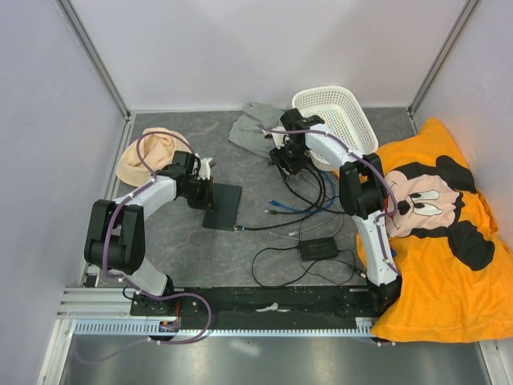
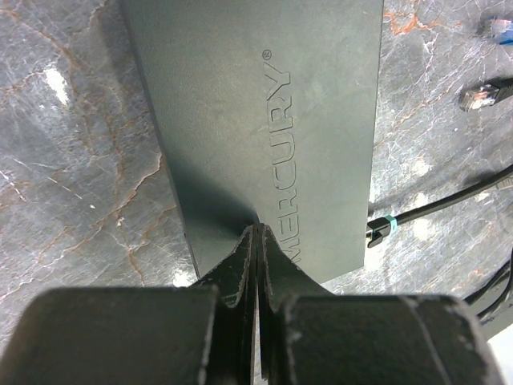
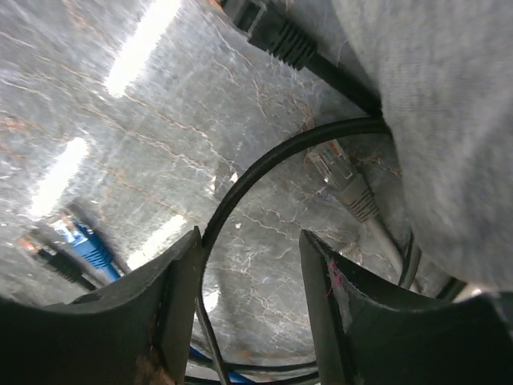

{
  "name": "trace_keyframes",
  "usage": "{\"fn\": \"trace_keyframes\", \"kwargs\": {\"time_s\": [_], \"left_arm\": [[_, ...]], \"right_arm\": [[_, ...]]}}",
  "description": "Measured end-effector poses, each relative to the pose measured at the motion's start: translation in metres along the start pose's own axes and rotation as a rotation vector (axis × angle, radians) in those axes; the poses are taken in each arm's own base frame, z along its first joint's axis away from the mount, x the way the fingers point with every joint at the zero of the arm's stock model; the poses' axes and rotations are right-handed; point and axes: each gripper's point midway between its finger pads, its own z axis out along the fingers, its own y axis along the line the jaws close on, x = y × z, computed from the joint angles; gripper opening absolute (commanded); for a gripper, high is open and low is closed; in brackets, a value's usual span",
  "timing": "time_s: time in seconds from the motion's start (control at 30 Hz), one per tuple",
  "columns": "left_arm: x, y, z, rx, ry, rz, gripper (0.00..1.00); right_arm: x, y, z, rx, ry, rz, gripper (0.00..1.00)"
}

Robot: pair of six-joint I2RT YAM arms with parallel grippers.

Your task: Pull the plug from the switch port

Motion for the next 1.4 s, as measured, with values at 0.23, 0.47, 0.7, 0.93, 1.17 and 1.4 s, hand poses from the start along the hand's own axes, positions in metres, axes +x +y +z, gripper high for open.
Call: {"fn": "trace_keyframes", "kwargs": {"time_s": [0.23,0.47,0.7,0.93,1.17,1.4], "left_arm": [[0.002,0.001,-0.001,-0.004,-0.008,0.003,0.02],[0.002,0.000,-0.002,-0.002,-0.006,-0.004,0.02],[0.004,0.002,-0.012,-0.046,0.023,-0.042,0.02],[0.005,-0.005,-0.055,-0.030,-0.044,-0.126,0.02],[0.029,-0.029,-0.058,0.086,0.058,-0.206,0.02],[0.061,-0.018,-0.033,0.043,0.241,-0.314,0.02]], "right_arm": [[-0.025,0.051,-0.032,-0.203,-0.119,-0.038,0.60],[-0.028,0.153,-0.044,-0.539,-0.138,-0.138,0.61],[0.002,0.207,-0.014,-0.720,-0.009,-0.138,0.60],[0.018,0.207,0.005,-0.759,0.058,-0.085,0.58],[0.016,0.212,0.015,-0.779,0.071,-0.066,0.58],[0.001,0.210,0.020,-0.769,0.034,-0.070,0.59]]}}
